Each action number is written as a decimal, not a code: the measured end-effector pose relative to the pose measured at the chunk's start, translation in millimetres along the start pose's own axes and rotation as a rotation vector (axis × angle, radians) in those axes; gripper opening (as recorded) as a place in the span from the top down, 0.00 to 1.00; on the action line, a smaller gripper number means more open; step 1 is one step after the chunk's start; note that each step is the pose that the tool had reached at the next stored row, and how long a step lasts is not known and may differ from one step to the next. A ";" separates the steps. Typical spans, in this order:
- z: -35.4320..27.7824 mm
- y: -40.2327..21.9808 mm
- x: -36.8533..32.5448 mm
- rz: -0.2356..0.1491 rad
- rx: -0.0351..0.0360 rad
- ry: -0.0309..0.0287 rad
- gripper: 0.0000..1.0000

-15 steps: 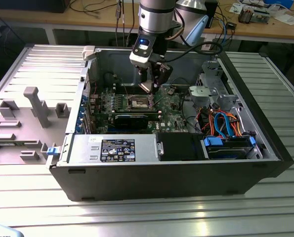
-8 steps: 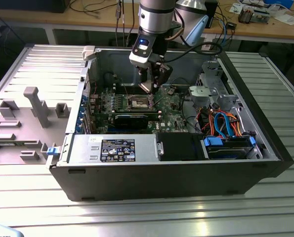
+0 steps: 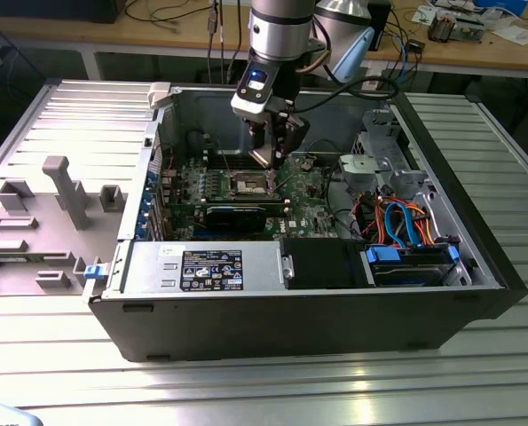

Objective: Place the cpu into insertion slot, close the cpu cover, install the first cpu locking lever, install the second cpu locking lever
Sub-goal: 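Place the cpu into insertion slot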

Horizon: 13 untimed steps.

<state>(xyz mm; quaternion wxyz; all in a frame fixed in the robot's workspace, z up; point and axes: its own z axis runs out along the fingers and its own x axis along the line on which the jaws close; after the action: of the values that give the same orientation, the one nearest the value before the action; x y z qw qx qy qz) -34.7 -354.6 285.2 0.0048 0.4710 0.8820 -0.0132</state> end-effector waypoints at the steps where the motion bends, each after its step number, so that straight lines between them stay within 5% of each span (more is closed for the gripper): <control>1: 0.1 0.0 0.0 0.002 0.0001 -0.0001 0.45; 13: 0.9 0.0 0.0 0.021 0.0010 -0.0004 0.45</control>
<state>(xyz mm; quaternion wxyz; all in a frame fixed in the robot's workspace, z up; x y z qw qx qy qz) -34.7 -354.6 284.3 0.0049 0.4801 0.8771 -0.0136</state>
